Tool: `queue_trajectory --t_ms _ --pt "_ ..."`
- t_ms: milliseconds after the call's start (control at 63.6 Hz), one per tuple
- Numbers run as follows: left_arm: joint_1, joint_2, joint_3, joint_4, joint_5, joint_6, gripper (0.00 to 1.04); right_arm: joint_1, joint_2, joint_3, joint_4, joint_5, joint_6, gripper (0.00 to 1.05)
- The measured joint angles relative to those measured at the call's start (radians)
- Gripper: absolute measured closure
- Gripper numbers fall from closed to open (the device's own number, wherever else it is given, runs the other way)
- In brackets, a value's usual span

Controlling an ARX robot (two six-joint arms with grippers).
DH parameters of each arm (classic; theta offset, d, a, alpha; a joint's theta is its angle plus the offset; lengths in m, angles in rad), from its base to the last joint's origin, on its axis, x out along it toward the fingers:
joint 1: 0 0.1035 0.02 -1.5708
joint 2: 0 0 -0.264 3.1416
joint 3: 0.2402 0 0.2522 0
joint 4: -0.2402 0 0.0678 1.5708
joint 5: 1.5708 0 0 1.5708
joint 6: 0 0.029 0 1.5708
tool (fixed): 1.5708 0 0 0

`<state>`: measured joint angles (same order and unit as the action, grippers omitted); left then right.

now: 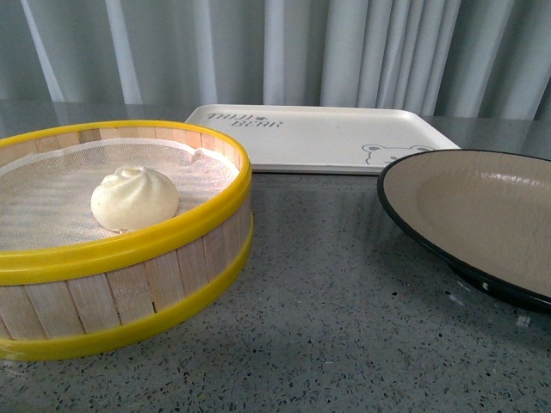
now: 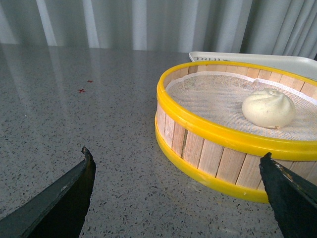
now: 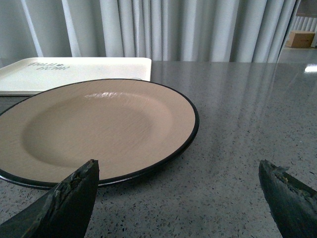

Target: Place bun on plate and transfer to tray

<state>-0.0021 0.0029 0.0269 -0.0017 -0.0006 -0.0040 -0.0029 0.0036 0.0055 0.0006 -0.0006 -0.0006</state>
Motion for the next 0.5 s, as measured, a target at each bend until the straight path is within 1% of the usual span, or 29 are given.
queue_trajectory --t_ms 503 --pt "0.0 0.0 0.0 0.0 0.0 0.0 0.07 0.0 0.0 0.0 0.0 0.0 0.0 0.09"
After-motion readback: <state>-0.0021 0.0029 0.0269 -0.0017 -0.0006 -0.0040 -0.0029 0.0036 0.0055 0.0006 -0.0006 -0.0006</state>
